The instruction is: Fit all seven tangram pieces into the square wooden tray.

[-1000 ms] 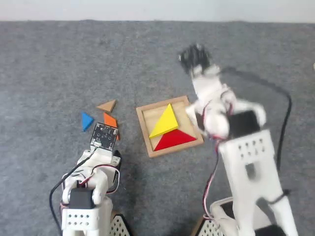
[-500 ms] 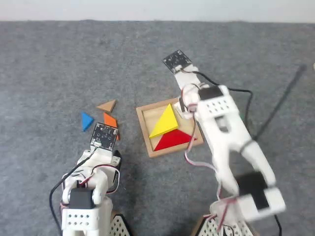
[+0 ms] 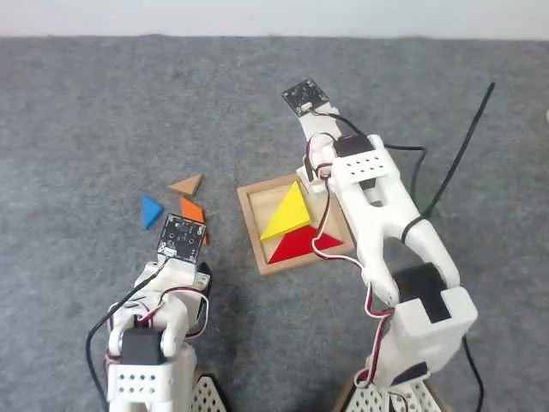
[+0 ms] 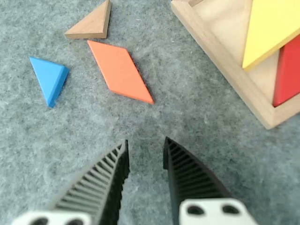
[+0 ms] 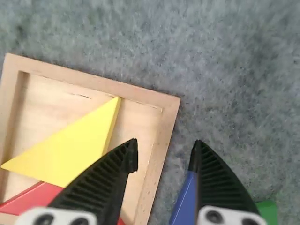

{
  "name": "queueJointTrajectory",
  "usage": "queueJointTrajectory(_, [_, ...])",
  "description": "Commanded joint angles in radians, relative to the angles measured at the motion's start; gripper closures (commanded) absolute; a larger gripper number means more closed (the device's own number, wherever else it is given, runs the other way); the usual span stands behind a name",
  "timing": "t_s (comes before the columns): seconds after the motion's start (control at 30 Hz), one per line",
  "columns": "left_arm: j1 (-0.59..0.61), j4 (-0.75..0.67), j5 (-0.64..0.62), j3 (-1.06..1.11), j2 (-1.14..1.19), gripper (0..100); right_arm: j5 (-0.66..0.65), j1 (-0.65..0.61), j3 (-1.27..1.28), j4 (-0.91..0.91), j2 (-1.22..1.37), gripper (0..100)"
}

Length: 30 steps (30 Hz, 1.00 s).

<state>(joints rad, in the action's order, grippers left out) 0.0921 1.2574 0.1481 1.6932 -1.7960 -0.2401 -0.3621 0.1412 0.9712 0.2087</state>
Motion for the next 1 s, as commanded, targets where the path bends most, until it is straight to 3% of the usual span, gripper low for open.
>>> queueJointTrajectory(0.0, [0.005, 0.005, 0.0, -0.01, -0.018, 88, 0.003, 0.004, -0.038, 0.016, 0.004, 81.2])
queueJointTrajectory(0.37, [0.005, 0.005, 0.0, -0.01, -0.018, 88, -0.002, -0.124, -0.032, 0.033, 0.038, 81.2])
queueJointTrajectory(0.97, [0.005, 0.005, 0.0, -0.01, -0.018, 88, 0.005, -0.065, -0.003, 0.074, 0.048, 81.5])
